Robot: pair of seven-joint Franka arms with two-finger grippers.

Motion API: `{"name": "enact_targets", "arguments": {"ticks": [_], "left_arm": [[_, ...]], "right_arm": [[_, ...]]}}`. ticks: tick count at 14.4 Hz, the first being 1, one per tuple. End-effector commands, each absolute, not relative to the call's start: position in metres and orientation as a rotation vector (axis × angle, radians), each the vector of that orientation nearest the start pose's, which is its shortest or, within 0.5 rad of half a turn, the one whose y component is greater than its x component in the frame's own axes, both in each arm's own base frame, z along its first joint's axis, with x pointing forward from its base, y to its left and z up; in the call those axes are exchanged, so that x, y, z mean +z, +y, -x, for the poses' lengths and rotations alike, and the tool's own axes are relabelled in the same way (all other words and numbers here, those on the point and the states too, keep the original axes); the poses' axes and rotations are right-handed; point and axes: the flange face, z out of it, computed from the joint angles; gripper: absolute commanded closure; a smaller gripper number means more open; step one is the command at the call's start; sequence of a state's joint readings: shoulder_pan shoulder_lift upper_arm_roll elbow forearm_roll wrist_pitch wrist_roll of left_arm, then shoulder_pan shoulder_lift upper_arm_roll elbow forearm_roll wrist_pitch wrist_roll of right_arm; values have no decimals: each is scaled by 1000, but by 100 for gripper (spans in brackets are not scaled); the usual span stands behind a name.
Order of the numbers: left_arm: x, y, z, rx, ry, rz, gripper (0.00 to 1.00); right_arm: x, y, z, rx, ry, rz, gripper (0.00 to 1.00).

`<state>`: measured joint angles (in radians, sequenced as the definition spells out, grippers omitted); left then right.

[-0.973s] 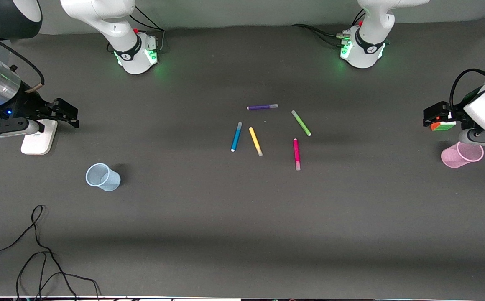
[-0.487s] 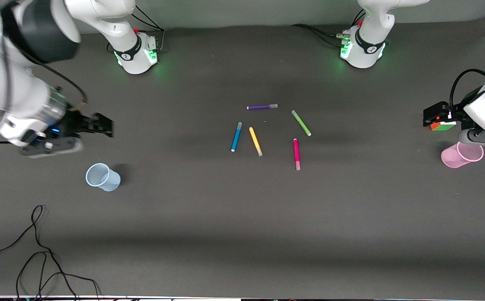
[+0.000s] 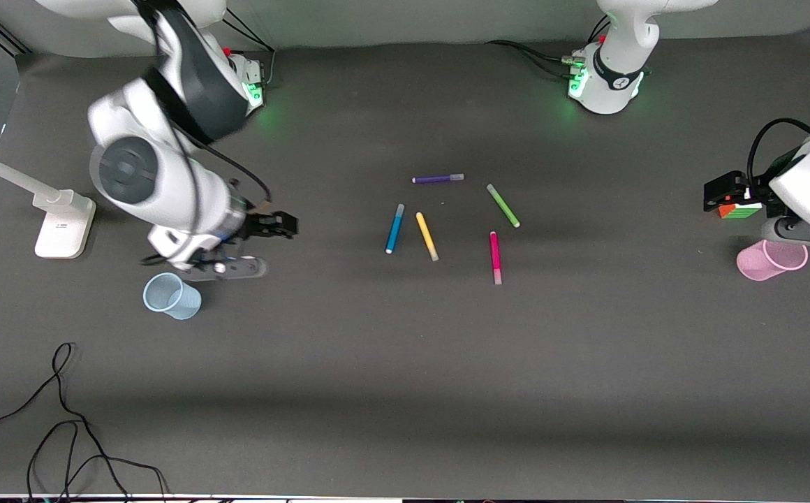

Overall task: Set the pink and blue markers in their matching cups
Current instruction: 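Move both grippers down toward the markers in the table middle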

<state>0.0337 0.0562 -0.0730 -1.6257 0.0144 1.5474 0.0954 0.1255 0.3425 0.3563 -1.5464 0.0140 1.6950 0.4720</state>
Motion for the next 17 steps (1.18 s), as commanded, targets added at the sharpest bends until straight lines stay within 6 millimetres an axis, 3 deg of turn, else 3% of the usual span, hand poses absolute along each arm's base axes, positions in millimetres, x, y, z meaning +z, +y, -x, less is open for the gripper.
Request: {"name": "enact_targets", "arguments": {"ticks": [1,3,7,12,14,17], "left_arm": [[558,-19,-564,219,236,3131,0],[553,-28,-567,202,246,3135,2],[502,-49,-568,149,251,3198,2],[441,-132,-570,153,111,3178,2],[419,-171,-571,133,59,3173,2],[379,-209,-575,126,45,3174,2]], "right_arm": [[427,308,-585,374,89,3047,0],[406,330,-580,403,126,3044,0],[358,361,-577,500,287,2981,0],[281,408,-563,532,427,2952,0],[244,410,-560,602,482,2949,0],[205,418,-552,685,631,2893,0]]}}
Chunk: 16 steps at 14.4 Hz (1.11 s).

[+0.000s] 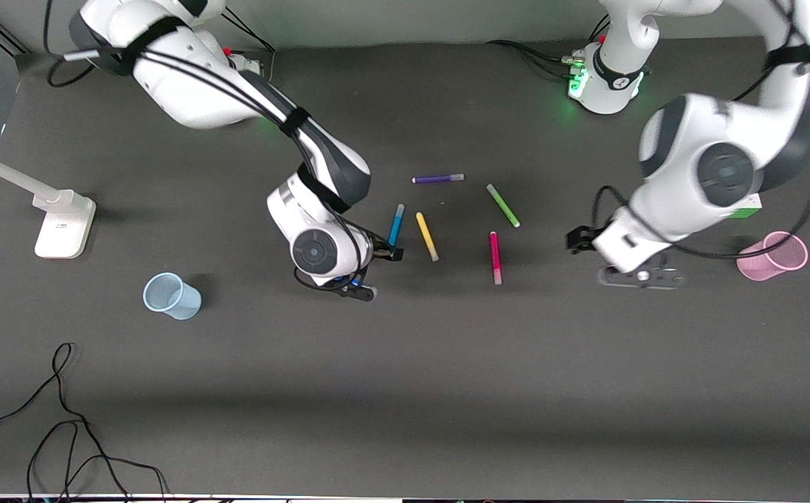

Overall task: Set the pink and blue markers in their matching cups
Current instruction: 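Grasp the blue marker with the right gripper while the left gripper grasps the pink marker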

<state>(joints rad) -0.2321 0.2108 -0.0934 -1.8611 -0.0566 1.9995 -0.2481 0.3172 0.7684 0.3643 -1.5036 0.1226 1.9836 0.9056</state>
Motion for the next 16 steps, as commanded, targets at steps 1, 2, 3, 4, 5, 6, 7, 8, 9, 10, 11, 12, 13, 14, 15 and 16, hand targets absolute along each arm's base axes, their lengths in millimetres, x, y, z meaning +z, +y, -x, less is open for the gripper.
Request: {"name": "enact_targets", "arguments": {"ticks": [1,2,3,4,5,6,7,8,9,10,11,12,13,14,15,16], "left_arm": [[368,-219,-576,118,53,3176,2],[358,-224,-577,110,46,3179,2],[349,-231,-576,122,40,3176,2],[342,-238,-574,130,41,3174,3],[340,-244,-572,121,43,3176,3],[339,-245,-572,122,26,3175,3],[339,-244,-572,121,22,3174,3],[341,-243,-573,116,18,3175,3],[340,-242,-573,121,15,3174,3],[340,-243,-573,121,20,3174,2],[337,-244,-572,125,20,3173,2],[331,-248,-571,135,24,3170,2],[327,-252,-571,121,36,3169,2],[324,-253,-572,113,23,3164,2],[320,-254,-572,107,16,3152,2],[319,-255,-573,90,22,3143,2]], "right_arm": [[193,420,-549,702,655,2892,0],[184,425,-544,717,650,2895,0],[179,425,-543,715,653,2892,1],[177,428,-540,712,653,2893,6],[177,431,-537,712,646,2894,10],[174,436,-533,711,641,2892,11],[169,437,-530,707,641,2893,12],[162,436,-528,694,646,2887,13],[158,436,-528,685,651,2883,16],[154,436,-526,691,651,2884,23],[153,435,-525,696,651,2886,37],[151,435,-524,701,651,2888,56],[152,435,-524,703,650,2889,75],[152,435,-524,702,649,2891,89],[152,434,-524,703,651,2891,100],[152,432,-526,702,652,2890,100]]}}
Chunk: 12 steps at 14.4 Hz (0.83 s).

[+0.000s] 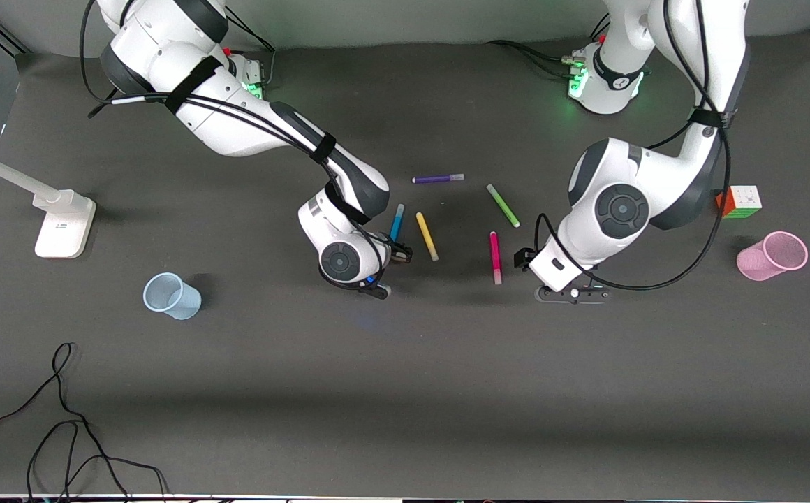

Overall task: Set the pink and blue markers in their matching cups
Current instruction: 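Grasp the blue marker with the right gripper while the left gripper grasps the pink marker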

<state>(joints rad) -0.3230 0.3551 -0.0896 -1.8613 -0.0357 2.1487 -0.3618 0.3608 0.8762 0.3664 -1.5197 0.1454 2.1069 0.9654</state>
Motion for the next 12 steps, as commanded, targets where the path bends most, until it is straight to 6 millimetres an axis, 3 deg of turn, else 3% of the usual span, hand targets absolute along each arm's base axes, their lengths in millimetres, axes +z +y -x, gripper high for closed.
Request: {"name": "enact_targets", "arguments": {"ticks": [1,4,6,8,12], "left_arm": [[317,-255,-573,91,7,3141,2],[300,-274,-567,99,-35,3139,2],[263,-311,-553,92,-101,3140,3],[233,-327,-550,61,-176,3155,2],[219,-331,-546,75,-155,3150,2]], "right_arm": [[154,432,-526,700,653,2890,100],[164,424,-534,677,654,2902,100],[192,412,-549,623,648,2926,100],[233,395,-565,509,571,2990,100],[325,342,-590,316,448,3089,100]]}}
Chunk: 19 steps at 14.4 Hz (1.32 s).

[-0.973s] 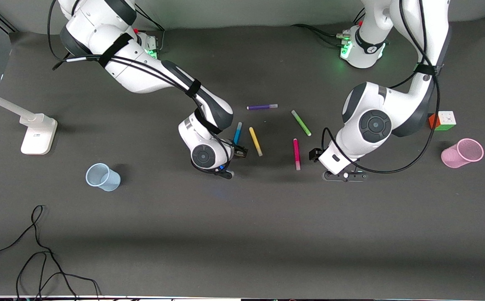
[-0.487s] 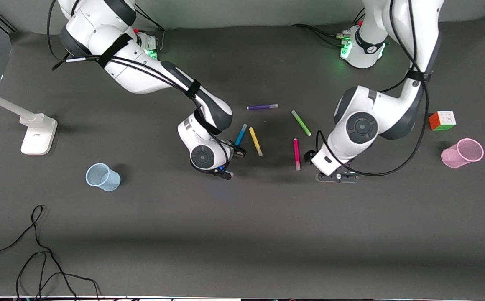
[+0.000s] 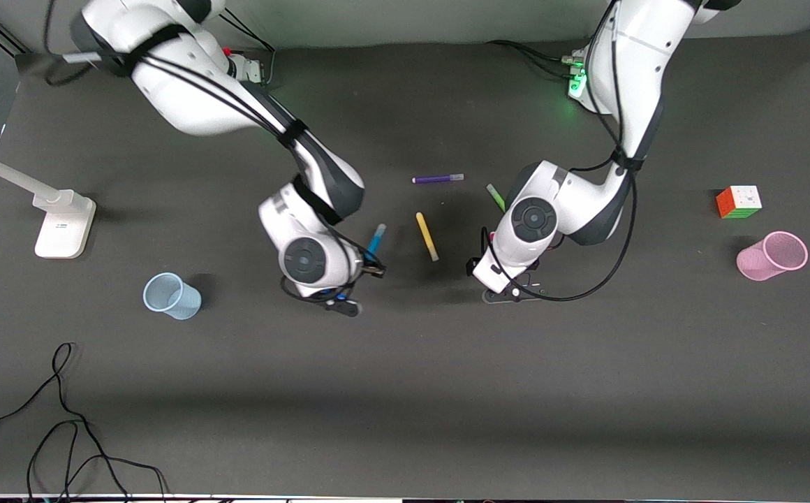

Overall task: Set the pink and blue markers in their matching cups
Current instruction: 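Carry the blue marker toward the light blue cup with the right gripper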

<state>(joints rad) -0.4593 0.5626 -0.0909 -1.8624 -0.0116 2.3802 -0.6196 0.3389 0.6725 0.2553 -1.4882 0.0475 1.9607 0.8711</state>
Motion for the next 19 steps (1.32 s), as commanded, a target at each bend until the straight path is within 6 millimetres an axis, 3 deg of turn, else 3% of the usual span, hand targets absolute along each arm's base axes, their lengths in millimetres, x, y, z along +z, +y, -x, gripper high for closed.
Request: {"name": "enact_targets", "arguments": {"ticks": [1,3,5,10,13,15,19], "left_arm": [[217,-334,-542,82,-139,3146,2],[211,-330,-542,95,-141,3137,2],[203,-326,-536,104,-106,3112,2],[191,-331,-507,155,-35,3077,1],[185,-333,-506,150,-19,3073,9],[177,-331,-498,170,-11,3064,20],[173,-334,-492,179,4,3059,55]], "right_arm": [[346,329,-595,275,429,3105,100],[391,299,-606,173,355,3110,100],[416,274,-613,126,297,3121,100],[424,270,-612,117,301,3122,100],[423,270,-610,138,298,3129,100],[423,269,-610,142,296,3130,100],[424,268,-611,138,296,3129,100]]}}
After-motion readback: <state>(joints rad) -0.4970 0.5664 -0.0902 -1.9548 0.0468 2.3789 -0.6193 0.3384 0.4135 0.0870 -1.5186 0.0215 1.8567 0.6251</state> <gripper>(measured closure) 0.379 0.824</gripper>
